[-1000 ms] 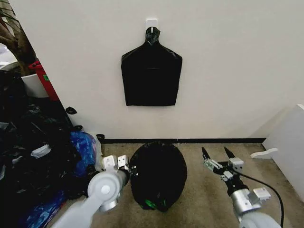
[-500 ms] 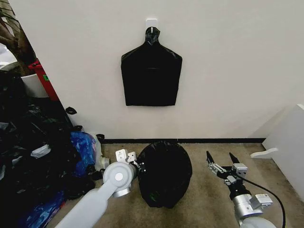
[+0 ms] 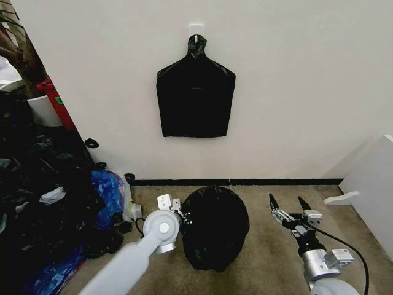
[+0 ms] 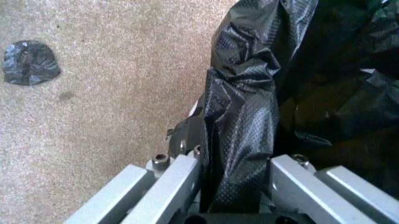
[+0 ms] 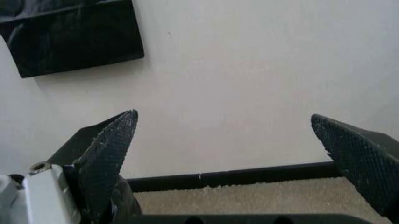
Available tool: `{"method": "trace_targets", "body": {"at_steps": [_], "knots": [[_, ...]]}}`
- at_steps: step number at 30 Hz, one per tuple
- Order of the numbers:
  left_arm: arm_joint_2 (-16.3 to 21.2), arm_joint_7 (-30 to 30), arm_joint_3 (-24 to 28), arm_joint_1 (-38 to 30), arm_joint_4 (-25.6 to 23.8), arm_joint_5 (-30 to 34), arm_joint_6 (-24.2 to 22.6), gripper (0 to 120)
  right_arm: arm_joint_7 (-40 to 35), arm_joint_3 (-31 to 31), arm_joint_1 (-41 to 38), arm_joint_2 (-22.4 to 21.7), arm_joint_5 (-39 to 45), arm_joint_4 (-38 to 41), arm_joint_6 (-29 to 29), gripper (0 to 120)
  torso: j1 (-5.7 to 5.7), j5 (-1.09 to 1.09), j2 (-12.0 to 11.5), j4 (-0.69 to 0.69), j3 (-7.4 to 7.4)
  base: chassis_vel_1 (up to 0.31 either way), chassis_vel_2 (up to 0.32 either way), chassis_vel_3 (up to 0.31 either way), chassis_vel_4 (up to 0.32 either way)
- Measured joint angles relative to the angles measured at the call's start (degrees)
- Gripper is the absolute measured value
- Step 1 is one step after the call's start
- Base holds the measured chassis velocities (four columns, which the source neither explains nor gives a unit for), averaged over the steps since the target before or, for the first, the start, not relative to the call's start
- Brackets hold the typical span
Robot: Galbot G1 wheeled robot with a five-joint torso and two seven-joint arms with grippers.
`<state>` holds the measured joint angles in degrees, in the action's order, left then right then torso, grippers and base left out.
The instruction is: Place the garbage bag over the trash bin.
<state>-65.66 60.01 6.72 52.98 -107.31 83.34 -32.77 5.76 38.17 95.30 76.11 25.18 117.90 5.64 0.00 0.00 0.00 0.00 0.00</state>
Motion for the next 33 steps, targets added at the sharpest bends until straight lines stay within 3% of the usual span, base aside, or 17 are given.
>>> {"method": "trace_targets", "body": {"at_steps": [10,17,18,22,24,29,33], "knots": [[0.47,-0.71,-0.42,0.93,-0.3,-0.64,-0.14,25,-0.85,-0.59,-1.2,-0.33,0.14,0.63,-0.71,100,0.0,-0.01,0.0,0.01,0.0,0.0,0.0,0.0,0.0],[2.13,-3.97,-1.2,3.08,-3.24,-3.28,-0.04,55,-1.83,-1.46,-0.78,-0.4,0.93,1.82,-1.64,100,0.0,0.0,0.0,0.0,0.0,0.0,0.0,0.0,0.0],[2.13,-3.97,-1.2,3.08,-3.24,-3.28,-0.04,55,-1.83,-1.46,-0.78,-0.4,0.93,1.82,-1.64,100,0.0,0.0,0.0,0.0,0.0,0.0,0.0,0.0,0.0],[3.23,-4.12,-1.99,4.38,-5.42,-3.53,-0.01,73,-1.98,-1.8,-0.4,-0.17,1.36,2.52,-2.0,100,0.0,0.0,0.0,0.0,0.0,0.0,0.0,0.0,0.0],[3.37,-4.12,-2.14,4.57,-5.7,-3.53,-0.01,74,-1.99,-1.82,-0.31,-0.15,1.44,2.62,-2.05,100,0.0,-0.01,0.0,0.0,0.0,0.0,0.0,0.0,0.0],[4.57,-3.96,-3.9,6.91,-7.97,-3.36,-0.16,97,-2.18,-1.9,-0.11,-0.12,2.58,3.46,-2.84,100,0.0,-0.01,0.0,0.0,0.0,0.0,0.0,0.0,0.0],[5.12,-3.73,-5.3,8.64,-8.68,-3.23,-0.44,100,-2.39,-2.17,-0.22,-0.13,2.81,3.88,-3.18,100,0.0,-0.01,0.0,0.0,0.0,0.0,0.0,0.0,0.0]]}}
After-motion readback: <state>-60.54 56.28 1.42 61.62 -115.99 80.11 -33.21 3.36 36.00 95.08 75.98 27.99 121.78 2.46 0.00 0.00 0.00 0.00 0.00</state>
